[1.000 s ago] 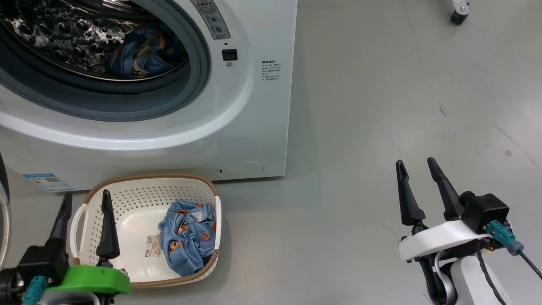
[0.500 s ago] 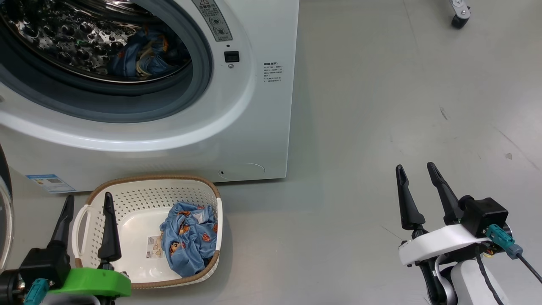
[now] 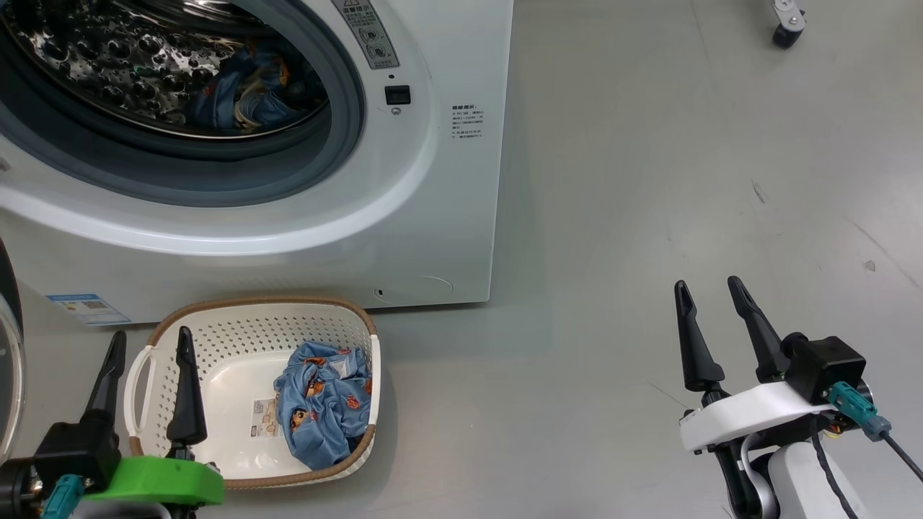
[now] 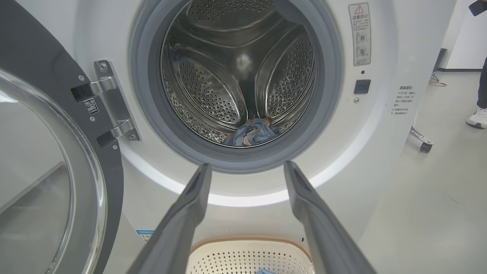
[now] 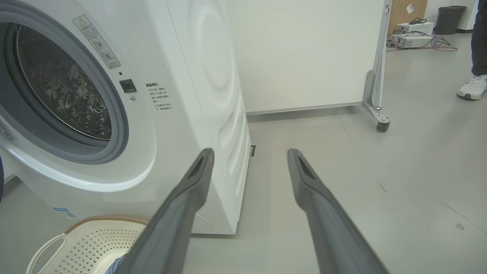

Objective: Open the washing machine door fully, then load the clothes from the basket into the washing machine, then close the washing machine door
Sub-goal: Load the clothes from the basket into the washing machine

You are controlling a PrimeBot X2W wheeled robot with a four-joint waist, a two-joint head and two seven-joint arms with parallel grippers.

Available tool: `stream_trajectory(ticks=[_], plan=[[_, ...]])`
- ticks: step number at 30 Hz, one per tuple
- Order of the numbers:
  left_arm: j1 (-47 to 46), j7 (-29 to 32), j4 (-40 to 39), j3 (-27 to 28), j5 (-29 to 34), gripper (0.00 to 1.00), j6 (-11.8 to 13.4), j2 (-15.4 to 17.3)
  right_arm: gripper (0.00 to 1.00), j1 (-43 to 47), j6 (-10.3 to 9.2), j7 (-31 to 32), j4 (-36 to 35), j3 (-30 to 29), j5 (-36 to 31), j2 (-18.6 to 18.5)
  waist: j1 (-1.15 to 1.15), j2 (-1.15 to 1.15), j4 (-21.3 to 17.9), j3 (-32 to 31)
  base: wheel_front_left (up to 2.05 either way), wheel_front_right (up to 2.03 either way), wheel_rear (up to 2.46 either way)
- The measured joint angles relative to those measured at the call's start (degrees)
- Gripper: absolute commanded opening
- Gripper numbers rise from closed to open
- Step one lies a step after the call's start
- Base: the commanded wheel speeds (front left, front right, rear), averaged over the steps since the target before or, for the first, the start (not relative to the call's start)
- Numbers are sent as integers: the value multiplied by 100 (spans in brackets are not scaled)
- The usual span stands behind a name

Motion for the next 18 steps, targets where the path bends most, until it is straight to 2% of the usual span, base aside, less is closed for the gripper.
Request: stream_trajectory(ticks=[18], plan=[[-47, 0, -52, -163, -3, 100, -67, -10, 100, 5, 0, 0, -187, -36, -9, -69, 0, 0, 13, 730, 0, 0, 0]])
